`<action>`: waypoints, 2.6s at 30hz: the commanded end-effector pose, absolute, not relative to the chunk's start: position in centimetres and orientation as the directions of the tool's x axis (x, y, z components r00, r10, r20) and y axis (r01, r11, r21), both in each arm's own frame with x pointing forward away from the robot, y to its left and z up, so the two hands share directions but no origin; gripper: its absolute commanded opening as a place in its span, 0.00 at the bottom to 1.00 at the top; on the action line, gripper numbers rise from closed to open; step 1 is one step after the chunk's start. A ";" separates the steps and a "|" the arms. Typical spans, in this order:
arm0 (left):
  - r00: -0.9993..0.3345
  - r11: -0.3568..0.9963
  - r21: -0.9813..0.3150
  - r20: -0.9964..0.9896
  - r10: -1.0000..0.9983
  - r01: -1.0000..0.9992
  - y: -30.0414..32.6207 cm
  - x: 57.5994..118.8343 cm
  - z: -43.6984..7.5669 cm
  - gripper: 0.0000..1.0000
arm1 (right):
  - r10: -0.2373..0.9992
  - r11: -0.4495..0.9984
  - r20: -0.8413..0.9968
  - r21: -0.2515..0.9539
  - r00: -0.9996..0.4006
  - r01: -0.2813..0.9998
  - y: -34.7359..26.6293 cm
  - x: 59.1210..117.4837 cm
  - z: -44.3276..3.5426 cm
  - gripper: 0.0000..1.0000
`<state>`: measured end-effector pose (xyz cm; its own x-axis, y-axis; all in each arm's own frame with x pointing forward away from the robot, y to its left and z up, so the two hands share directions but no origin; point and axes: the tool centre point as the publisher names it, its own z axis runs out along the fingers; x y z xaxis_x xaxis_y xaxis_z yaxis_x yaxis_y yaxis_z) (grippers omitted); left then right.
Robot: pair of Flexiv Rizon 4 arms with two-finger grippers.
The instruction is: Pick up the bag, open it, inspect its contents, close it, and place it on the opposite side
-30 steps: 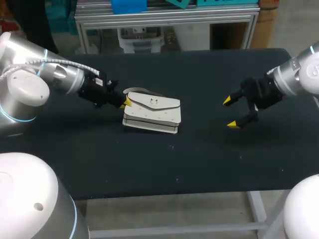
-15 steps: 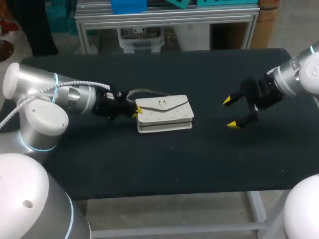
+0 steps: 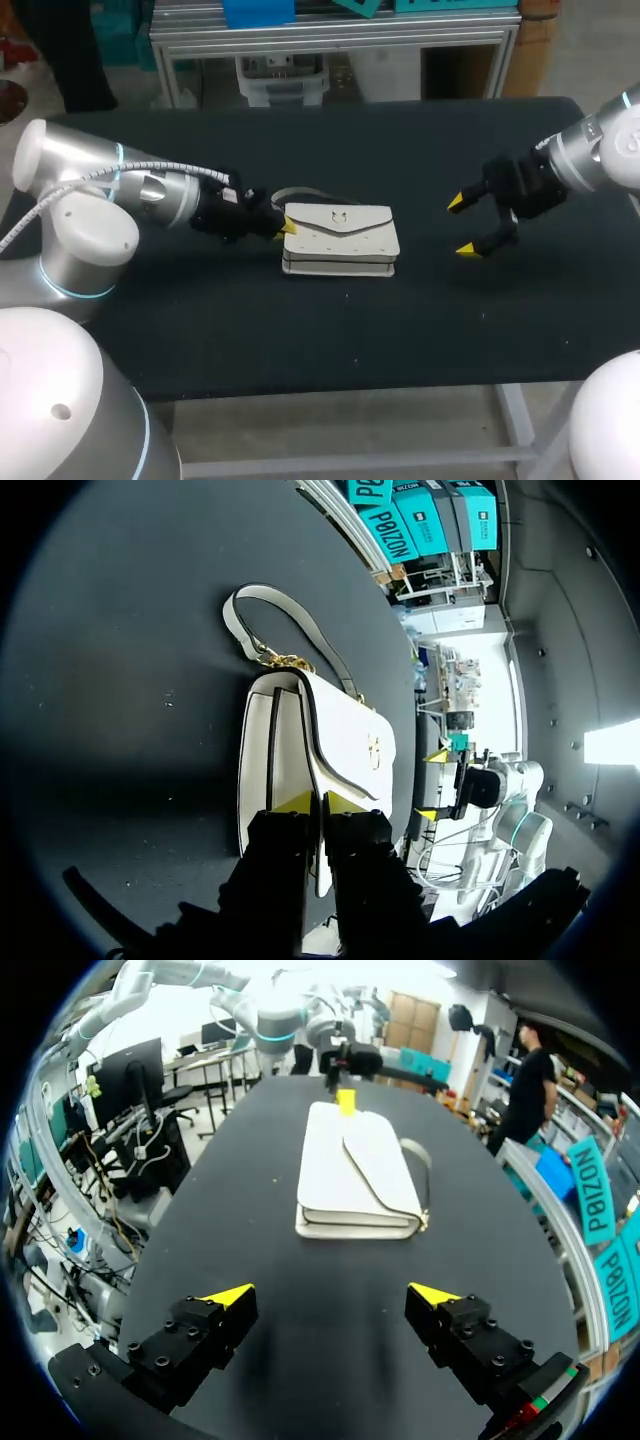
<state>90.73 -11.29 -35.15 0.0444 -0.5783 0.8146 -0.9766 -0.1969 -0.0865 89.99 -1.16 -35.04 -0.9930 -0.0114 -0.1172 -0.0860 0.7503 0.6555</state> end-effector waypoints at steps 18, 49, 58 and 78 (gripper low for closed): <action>0.013 -0.180 -0.144 0.744 -0.669 -0.973 -7.5 91.5 -32.7 1.00 | -0.028 0.765 -0.140 0.634 -0.990 -0.112 -0.9 89.9 -34.6 1.00; -0.564 0.482 -0.295 0.483 -0.670 -0.825 -2.8 92.2 -27.1 1.00 | -0.147 0.844 -0.339 0.447 -0.929 -0.297 6.3 86.6 -30.6 1.00; -0.564 0.482 -0.295 0.483 -0.670 -0.825 -2.8 92.2 -27.1 1.00 | -0.145 0.878 -0.331 0.392 -0.932 -0.276 7.9 86.8 -31.4 1.00; -0.984 0.960 -0.224 0.103 -0.146 -0.166 -4.1 91.7 -26.3 1.00 | -0.140 0.892 -0.270 0.383 -0.953 -0.240 9.2 87.2 -32.1 1.00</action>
